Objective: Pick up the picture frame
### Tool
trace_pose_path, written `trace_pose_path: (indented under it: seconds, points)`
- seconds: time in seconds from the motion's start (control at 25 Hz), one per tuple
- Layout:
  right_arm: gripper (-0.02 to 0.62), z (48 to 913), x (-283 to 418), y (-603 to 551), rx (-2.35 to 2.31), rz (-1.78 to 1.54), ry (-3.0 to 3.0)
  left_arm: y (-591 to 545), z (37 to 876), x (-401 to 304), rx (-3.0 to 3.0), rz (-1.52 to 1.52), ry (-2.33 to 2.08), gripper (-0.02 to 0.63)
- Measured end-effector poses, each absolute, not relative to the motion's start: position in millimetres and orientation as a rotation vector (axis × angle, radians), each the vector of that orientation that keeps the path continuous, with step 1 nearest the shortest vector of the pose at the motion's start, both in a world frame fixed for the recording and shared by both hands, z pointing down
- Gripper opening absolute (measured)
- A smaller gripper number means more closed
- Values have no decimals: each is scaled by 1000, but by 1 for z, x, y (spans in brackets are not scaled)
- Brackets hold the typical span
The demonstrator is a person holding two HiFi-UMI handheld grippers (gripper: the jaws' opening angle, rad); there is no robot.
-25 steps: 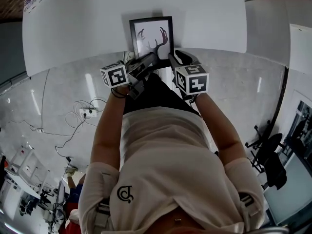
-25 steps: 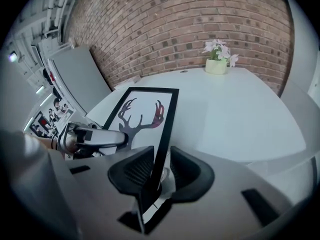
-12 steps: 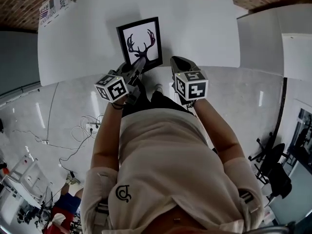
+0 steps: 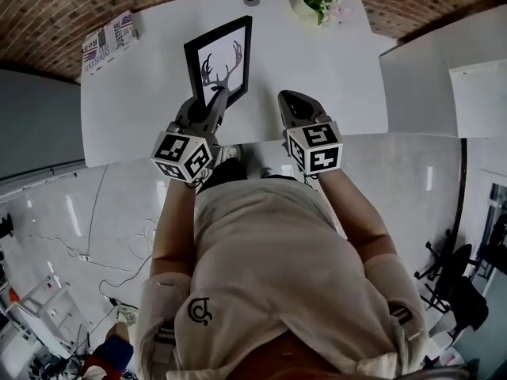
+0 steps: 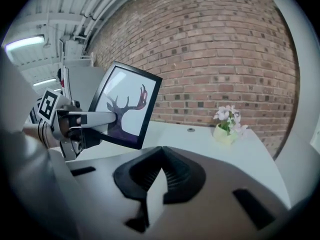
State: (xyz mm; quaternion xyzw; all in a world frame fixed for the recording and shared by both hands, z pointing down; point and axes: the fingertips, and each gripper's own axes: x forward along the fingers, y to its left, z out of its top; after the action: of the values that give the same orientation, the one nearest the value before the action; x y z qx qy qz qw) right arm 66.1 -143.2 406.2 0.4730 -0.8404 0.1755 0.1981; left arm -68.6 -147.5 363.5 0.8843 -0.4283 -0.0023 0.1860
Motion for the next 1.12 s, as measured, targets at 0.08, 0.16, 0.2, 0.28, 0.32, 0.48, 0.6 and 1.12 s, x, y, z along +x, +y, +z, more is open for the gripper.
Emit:
trace_pose_path:
  seconds: [0.08,0.16,0.2,0.28,0.32,0.48,0.6,1.12]
  points:
    - [8,391,64,-153,1347,396,-2377,-157,349,-77,2558,64,-1263,23]
    - [8,374,60,-160,1367,307,-2403,-163,334,-88,2608,103,-1329,23]
    - [8,367,57,-164,1377,276,-2417,-166,326,-94,2620,97,-1362,23]
    - [8,351,52,-171,1401,244,-2454,-172,308,-107,2632,59,-1437,23]
    - [8,342,50,-174,1414,240,-2477,-174,298,-114,2638,42,-1483,23]
    - [8,308,41,-184,1453,188,-2562,-178,262,-138,2667,11,-1663,23]
    - [6,285,36,-190,1477,92,-2602,-178,243,-151,2681,2,-1754,23]
    - [5,267,22,-200,1481,40,-2642,-185,234,-163,2689,86,-1866,23]
